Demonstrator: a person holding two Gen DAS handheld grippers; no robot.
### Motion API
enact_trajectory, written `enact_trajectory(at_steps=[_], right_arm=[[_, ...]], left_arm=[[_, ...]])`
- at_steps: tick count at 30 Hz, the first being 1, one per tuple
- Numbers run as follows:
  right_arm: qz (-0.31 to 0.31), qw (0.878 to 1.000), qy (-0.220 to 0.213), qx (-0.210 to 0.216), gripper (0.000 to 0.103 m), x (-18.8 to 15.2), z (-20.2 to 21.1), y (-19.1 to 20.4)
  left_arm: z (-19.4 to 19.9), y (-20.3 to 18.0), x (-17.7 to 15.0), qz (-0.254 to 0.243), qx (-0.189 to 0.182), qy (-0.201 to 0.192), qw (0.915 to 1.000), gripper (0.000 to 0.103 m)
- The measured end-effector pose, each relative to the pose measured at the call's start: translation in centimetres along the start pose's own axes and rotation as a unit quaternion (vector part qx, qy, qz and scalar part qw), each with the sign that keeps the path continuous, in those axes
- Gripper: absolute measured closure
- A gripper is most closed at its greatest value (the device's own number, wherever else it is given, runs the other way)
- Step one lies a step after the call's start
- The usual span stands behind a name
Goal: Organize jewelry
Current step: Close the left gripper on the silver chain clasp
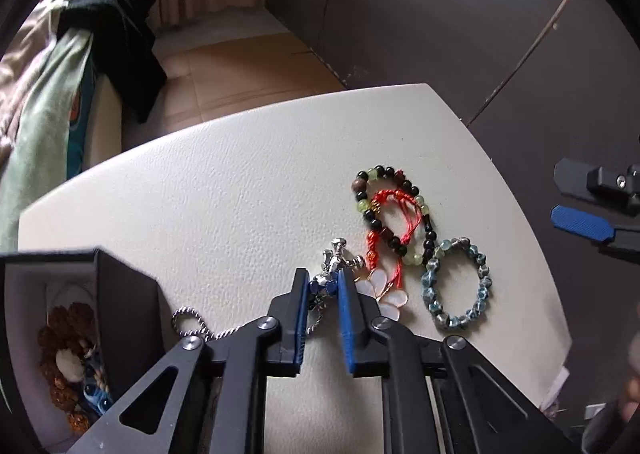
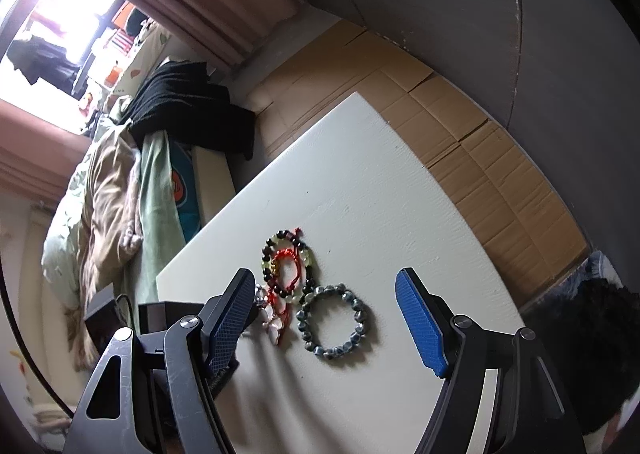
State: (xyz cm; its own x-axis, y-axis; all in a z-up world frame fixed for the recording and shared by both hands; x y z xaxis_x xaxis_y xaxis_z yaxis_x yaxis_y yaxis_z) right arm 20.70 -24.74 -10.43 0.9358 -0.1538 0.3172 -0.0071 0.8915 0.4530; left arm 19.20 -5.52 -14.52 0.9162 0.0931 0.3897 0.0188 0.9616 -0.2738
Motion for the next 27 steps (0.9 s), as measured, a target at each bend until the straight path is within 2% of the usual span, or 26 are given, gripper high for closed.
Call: enact_trajectory(at_steps=[2, 8, 14, 18, 20, 22, 27], right_arm=[[0.006, 1.0, 0.002, -0.002, 0.03, -0.2, -0.1, 0.3], [0.027, 1.0, 0.009, -0.005, 0.03, -0.9, -0.6, 1.4], [0.076, 0.997, 0.026, 0.004, 0.031, -2.0, -1.8, 3.8], [0.116, 0.992, 0.041, 0.006, 0.047, -2.9, -3.3, 5.9], [0.131, 0.99, 0.052, 0.003, 0.062, -3.2, -4.2, 6.5], [0.149, 0.987, 0.063, -0.008, 0.065, -3.6, -5.3, 7.2], [0.173, 0.982, 0.078, -0.023, 0.065, -3.9, -7.2, 8.0]], left_arm=[[0.6, 0.4, 0.0, 0.009, 0.002, -0.007, 0.9999, 0.09], [3.2, 1.5, 0.3, 0.042, -0.027, -0.035, 0.9981, 0.09], [6.4, 2.6, 0.4, 0.07, -0.042, -0.073, 0.994, 0.09], [8.7, 3.5, 0.5, 0.083, -0.054, -0.096, 0.9904, 0.09], [9.7, 4.0, 0.4, 0.092, -0.059, -0.107, 0.9883, 0.09], [10.4, 4.5, 0.5, 0.098, -0.061, -0.115, 0.9866, 0.09], [12.0, 6.0, 0.5, 0.116, -0.071, -0.132, 0.9819, 0.09]])
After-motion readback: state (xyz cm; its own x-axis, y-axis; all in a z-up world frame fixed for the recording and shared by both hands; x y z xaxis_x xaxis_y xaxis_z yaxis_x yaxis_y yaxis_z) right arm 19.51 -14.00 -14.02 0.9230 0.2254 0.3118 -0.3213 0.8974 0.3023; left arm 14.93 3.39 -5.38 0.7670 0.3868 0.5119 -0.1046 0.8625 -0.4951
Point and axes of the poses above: each gripper's, at about its wrist camera, not at the fingertips, and z roughly against the way its jaws point, y to its left, x to its top, the point moved 1 cm from there along -z, roughly the way its jaws point, and after that the axes turned 6 degrees about z, right-handed, at the moved point
